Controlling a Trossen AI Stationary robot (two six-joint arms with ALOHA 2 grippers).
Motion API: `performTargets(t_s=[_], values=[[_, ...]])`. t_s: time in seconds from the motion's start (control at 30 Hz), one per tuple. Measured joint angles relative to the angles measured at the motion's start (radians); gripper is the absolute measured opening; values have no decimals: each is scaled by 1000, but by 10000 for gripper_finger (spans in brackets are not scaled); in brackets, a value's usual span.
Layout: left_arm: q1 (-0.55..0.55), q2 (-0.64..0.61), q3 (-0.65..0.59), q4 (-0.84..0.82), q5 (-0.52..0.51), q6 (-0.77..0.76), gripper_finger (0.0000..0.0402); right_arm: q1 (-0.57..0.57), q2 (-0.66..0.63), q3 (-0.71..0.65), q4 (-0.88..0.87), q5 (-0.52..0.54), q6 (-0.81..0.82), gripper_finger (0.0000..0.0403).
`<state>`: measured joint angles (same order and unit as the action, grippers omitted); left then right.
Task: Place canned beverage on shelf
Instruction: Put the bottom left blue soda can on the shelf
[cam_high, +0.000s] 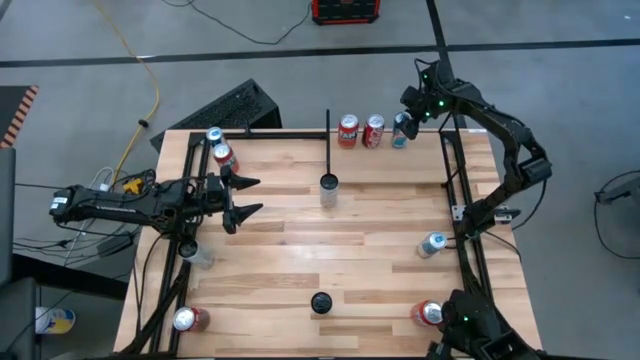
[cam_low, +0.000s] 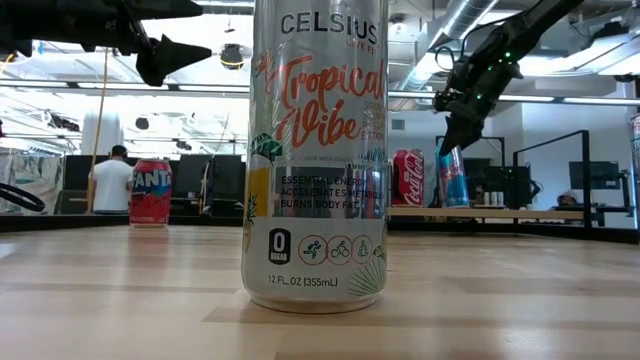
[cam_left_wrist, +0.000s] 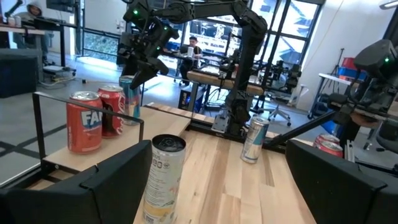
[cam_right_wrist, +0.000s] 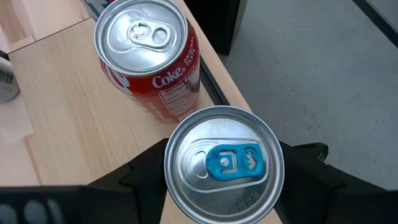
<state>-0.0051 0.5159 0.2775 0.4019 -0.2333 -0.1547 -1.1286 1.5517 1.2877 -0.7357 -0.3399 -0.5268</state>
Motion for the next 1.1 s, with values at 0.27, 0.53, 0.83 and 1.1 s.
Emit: performTargets(t_s=[0.27, 0.53, 0.83, 1.1], values=[[0, 0, 0, 1, -1, 4, 355, 0, -1, 0, 0, 22, 23, 372], [0, 0, 0, 1, -3, 16, 355, 1, -2, 53, -48, 28, 54, 374], [0, 0, 0, 1, -10, 39, 355, 57, -3, 237, -204, 229, 355, 371], [0, 0, 0, 1, -9, 57, 355, 183, -3, 215, -231, 522, 599, 371]])
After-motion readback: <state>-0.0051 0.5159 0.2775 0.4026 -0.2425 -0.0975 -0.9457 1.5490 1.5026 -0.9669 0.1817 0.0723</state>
